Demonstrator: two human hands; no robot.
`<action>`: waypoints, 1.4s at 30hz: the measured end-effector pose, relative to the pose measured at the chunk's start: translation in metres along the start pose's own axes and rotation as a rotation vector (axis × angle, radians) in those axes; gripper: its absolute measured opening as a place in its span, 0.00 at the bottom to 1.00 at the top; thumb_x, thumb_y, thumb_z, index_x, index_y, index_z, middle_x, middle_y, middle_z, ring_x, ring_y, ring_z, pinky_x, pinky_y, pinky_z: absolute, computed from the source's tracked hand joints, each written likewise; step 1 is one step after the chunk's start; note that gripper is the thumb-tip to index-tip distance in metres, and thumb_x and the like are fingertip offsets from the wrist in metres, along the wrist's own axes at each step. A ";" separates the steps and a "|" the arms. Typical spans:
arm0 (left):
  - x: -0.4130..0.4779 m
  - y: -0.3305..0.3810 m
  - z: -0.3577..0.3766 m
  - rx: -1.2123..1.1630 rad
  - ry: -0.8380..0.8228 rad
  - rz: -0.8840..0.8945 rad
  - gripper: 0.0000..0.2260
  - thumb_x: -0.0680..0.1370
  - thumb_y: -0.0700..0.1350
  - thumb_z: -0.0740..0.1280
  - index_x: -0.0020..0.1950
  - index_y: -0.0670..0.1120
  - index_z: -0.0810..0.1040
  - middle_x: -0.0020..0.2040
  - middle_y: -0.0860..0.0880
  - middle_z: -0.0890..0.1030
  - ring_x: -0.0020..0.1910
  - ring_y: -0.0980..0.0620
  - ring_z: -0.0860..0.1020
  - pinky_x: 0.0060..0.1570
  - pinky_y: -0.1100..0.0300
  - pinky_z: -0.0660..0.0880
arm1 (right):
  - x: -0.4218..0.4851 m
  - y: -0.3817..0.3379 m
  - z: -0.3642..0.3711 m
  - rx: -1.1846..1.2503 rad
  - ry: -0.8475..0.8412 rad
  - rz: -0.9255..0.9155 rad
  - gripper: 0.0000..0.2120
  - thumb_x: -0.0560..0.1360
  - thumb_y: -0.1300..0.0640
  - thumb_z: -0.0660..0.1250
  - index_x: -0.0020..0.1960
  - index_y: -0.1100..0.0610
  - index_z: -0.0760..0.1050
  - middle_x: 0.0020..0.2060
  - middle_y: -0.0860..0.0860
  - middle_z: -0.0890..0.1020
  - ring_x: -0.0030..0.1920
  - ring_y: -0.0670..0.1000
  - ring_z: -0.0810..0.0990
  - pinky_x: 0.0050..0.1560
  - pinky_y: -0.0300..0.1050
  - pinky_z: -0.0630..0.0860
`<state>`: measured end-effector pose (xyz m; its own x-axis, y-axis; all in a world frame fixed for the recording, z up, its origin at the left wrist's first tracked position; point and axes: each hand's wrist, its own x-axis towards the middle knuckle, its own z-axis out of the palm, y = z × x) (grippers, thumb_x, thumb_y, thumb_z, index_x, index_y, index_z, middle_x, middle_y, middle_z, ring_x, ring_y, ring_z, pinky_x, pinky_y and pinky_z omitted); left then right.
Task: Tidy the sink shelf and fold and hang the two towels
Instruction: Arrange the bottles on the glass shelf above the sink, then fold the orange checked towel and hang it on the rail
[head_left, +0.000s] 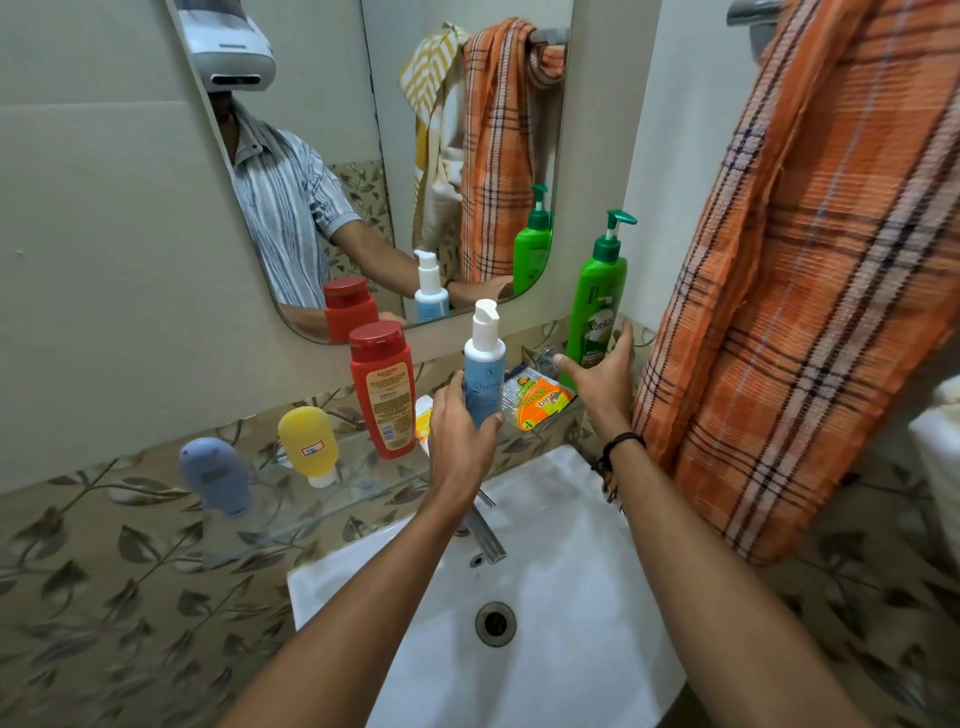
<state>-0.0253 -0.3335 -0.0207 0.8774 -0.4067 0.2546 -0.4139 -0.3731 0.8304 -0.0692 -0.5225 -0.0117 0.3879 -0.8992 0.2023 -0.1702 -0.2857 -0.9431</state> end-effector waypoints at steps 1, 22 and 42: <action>-0.002 0.000 0.000 0.000 0.008 0.003 0.36 0.77 0.43 0.74 0.81 0.45 0.60 0.75 0.45 0.69 0.74 0.47 0.69 0.70 0.53 0.68 | -0.008 -0.003 0.000 -0.003 0.025 0.020 0.53 0.69 0.59 0.80 0.81 0.57 0.48 0.80 0.56 0.58 0.78 0.57 0.61 0.74 0.51 0.63; -0.062 0.008 0.024 -0.183 0.141 0.379 0.11 0.74 0.30 0.68 0.48 0.46 0.81 0.49 0.58 0.75 0.52 0.53 0.77 0.50 0.54 0.78 | -0.066 -0.087 -0.086 -0.124 0.877 -0.601 0.21 0.71 0.55 0.75 0.62 0.60 0.78 0.58 0.59 0.78 0.61 0.54 0.74 0.65 0.34 0.65; -0.001 0.167 0.012 -0.794 -0.347 0.332 0.16 0.77 0.46 0.71 0.65 0.52 0.79 0.63 0.51 0.80 0.61 0.52 0.79 0.60 0.55 0.77 | -0.008 -0.150 -0.128 -0.290 0.533 -0.519 0.08 0.77 0.54 0.65 0.53 0.56 0.77 0.49 0.54 0.84 0.48 0.58 0.82 0.43 0.45 0.76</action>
<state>-0.0985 -0.4053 0.1113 0.5688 -0.6652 0.4837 -0.2305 0.4355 0.8702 -0.1626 -0.5148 0.1620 0.0093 -0.6441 0.7649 -0.3441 -0.7203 -0.6023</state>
